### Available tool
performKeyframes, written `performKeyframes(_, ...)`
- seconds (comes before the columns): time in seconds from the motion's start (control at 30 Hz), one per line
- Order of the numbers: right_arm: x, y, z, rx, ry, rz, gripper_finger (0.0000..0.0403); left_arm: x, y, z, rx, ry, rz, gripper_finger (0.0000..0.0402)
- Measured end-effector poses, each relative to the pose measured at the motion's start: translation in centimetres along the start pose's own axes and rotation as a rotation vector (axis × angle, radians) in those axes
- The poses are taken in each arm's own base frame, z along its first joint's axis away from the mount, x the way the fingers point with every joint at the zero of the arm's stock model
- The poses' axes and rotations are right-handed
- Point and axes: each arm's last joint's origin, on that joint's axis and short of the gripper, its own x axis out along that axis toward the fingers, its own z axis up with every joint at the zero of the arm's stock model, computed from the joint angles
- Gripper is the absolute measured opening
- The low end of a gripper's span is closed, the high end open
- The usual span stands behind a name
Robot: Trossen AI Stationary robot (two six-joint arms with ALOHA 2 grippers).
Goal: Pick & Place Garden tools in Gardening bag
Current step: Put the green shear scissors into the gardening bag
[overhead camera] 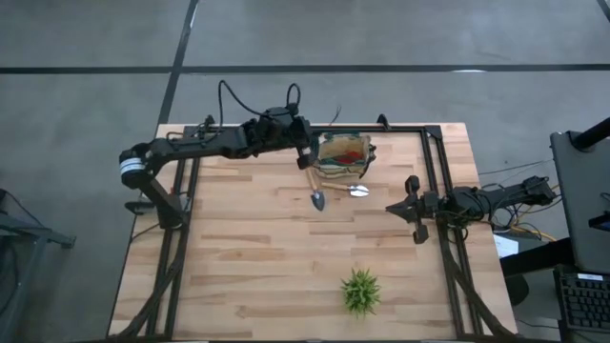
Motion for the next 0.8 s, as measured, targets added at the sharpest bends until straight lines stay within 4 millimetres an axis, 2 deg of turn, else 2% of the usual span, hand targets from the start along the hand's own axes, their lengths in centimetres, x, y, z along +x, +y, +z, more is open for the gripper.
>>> performKeyframes(0.2,0.0,0.0,0.0,0.004,0.0,0.0,0.0008,-0.2,-1.0,-1.7,0.005,0.056,-0.073,0.0007)
performKeyframes(0.37,0.0,0.0,0.0,0.0,0.001,0.0,0.0008,-1.4,-1.3,-1.5,0.02,0.101,-0.074,0.0007)
performKeyframes(0.57,0.0,0.0,0.0,0.0,0.0,0.0,0.0008,-3.6,-1.8,-0.4,0.051,0.104,-0.043,0.0007)
performKeyframes(0.8,0.0,0.0,0.0,0.004,0.0,0.0,0.0008,-4.7,-2.3,-2.0,0.062,0.194,-0.018,0.001)
